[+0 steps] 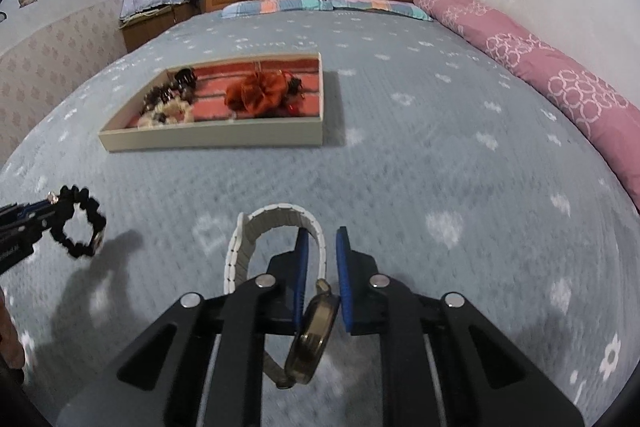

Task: Organize jewelry
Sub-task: 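Carry the black scrunchie and watch over the tray and lower them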

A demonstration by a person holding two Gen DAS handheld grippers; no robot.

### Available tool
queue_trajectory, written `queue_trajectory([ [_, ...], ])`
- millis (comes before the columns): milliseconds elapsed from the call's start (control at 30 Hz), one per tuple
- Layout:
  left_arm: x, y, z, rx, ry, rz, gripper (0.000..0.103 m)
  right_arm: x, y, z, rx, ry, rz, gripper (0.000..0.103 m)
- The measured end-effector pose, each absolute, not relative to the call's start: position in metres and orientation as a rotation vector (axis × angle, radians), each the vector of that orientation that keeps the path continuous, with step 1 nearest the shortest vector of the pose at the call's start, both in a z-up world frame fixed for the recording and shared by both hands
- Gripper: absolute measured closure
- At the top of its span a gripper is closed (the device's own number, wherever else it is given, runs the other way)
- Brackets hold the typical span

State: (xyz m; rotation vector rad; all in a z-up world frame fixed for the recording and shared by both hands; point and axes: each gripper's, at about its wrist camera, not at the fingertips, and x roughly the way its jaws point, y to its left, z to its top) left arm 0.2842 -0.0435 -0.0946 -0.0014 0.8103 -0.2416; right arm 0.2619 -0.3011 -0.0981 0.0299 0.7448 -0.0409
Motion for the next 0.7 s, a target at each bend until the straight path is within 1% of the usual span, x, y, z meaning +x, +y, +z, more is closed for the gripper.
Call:
queue_trajectory([
  [333,0.352,-0.032,-0.070,-0.005,0.732,-0.186,0.083,0.322,-0.280,-0.084,0.034,0.697,-0.032,0.089],
  [500,0.384,-0.035,-0.067,0.015,0.700,-0.168,0.082,0.357,-0.269,-0.075,0.045,0.666,-0.019,0.089],
  [700,0.421,-0.034,-0.070,-0.006,0.685,-0.169,0.082,0.396,-0.260,-0.077,0.036,0.637,-0.017,0.089],
])
